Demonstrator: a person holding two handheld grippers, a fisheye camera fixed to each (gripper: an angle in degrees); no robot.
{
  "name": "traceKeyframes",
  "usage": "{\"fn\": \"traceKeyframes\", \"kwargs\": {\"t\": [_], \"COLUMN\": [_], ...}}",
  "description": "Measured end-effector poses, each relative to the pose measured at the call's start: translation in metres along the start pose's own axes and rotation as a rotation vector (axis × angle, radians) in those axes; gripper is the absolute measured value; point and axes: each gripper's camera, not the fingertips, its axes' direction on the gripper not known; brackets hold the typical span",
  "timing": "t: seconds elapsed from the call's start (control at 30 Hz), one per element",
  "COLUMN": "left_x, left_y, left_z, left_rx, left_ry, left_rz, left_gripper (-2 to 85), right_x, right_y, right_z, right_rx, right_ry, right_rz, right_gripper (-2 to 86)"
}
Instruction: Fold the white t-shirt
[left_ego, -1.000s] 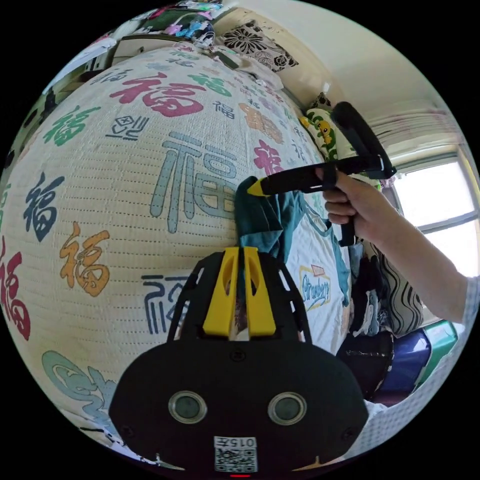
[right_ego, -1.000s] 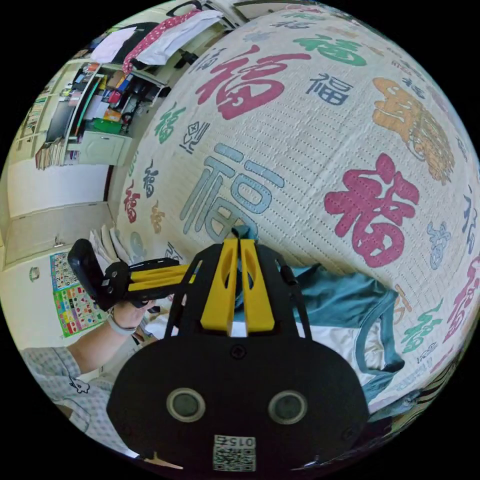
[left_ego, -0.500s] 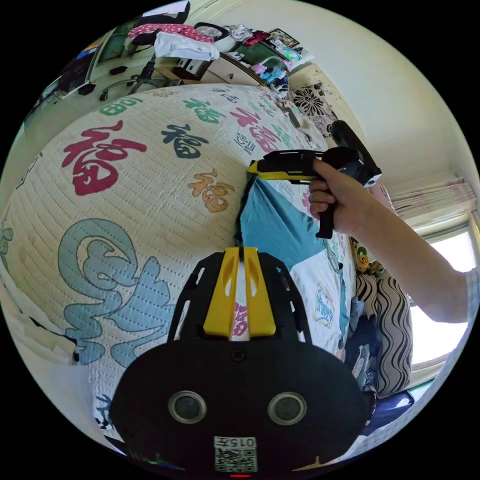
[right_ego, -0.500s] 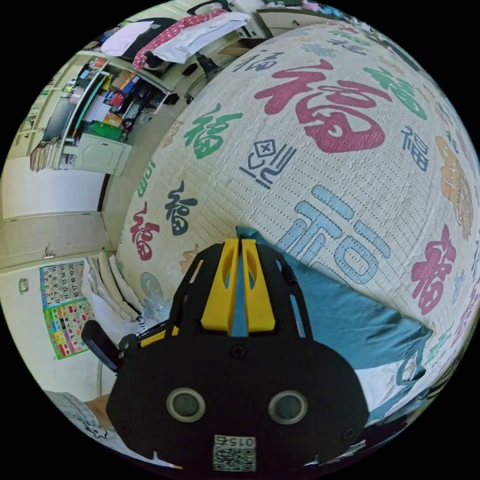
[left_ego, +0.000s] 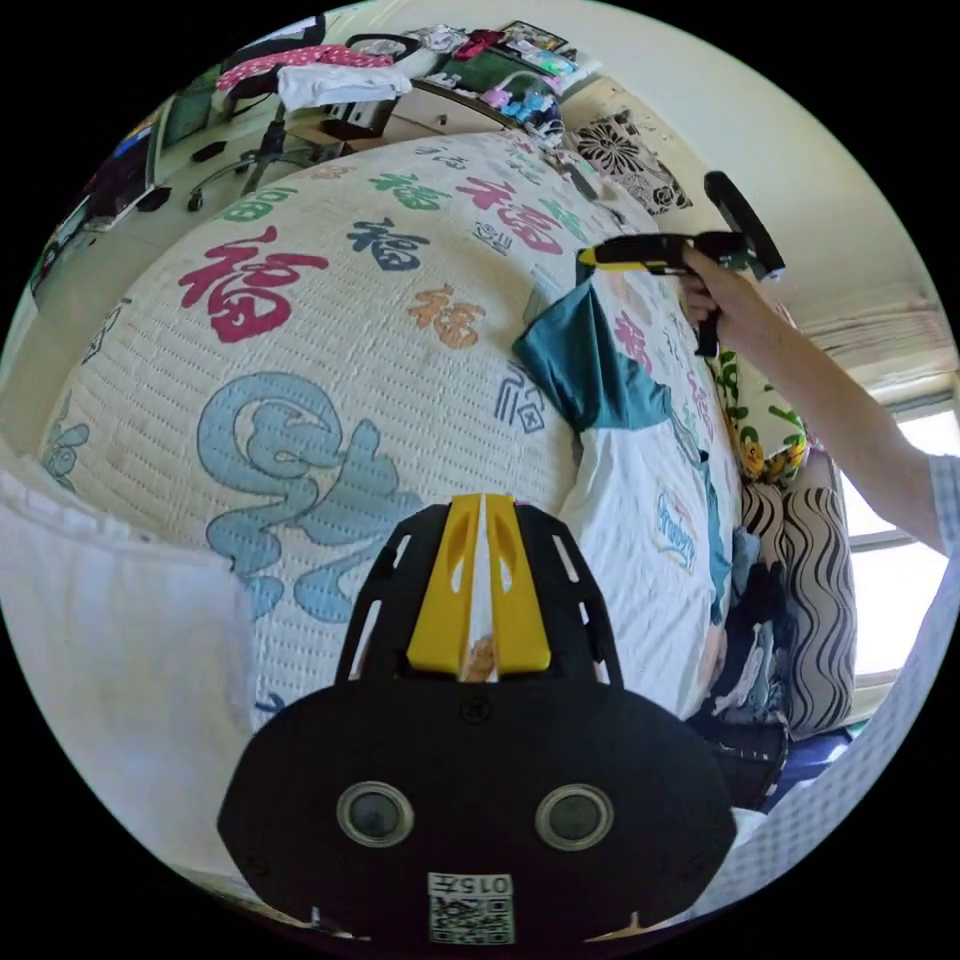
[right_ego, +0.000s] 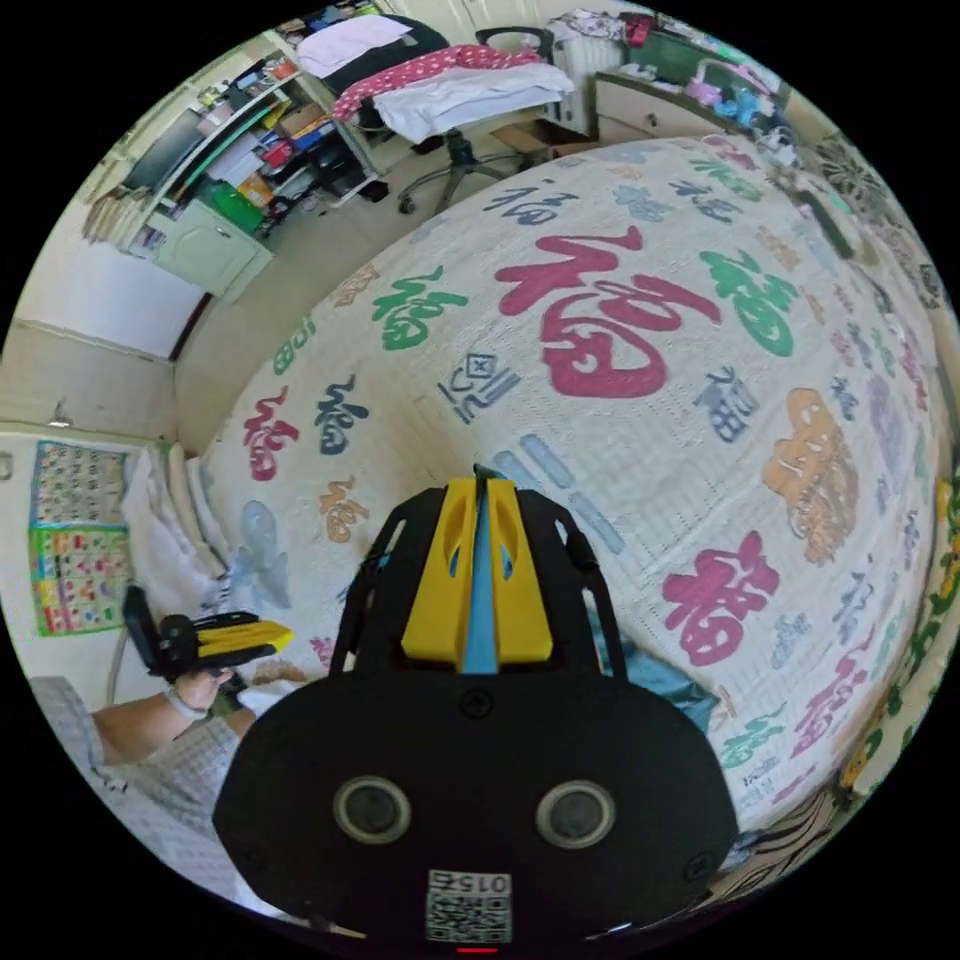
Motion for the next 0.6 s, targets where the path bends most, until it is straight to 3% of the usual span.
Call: {"fn": "traceKeyframes", "kwargs": {"t": [0.1,0.2,0.37,0.47,0.6], "left_x": [-0.003,-0.003,-0.001,-0.009,-0.016], "left_y": [0.033,0.048,-0.025,-0.069,-0.081], "left_z": [-0.017,-0.038,-0.048,-0.027,-0.013], "left_rx": [-0.084,-0.064,0.149,0.152,0.123], "left_ry": [-0.026,-0.046,0.127,0.158,0.199], "left_rz": [-0.004,-0.025,-0.034,-0.146,-0.195], "left_gripper": [-0.4,0.2,5.3,6.3,1.5], "right_x": [-0.022,-0.038,-0.017,-0.004,0.002], "right_y": [-0.022,-0.034,-0.026,-0.016,-0.011], "right_z": [0.015,0.018,0.014,0.015,0.018], "right_rx": [-0.14,-0.162,-0.147,-0.143,-0.161], "right_ry": [-0.058,0.127,0.014,-0.031,-0.065], "right_rz": [-0.105,-0.102,0.039,0.103,0.118], "right_gripper": [4.0,4.7,3.0,1.3,0.5]}}
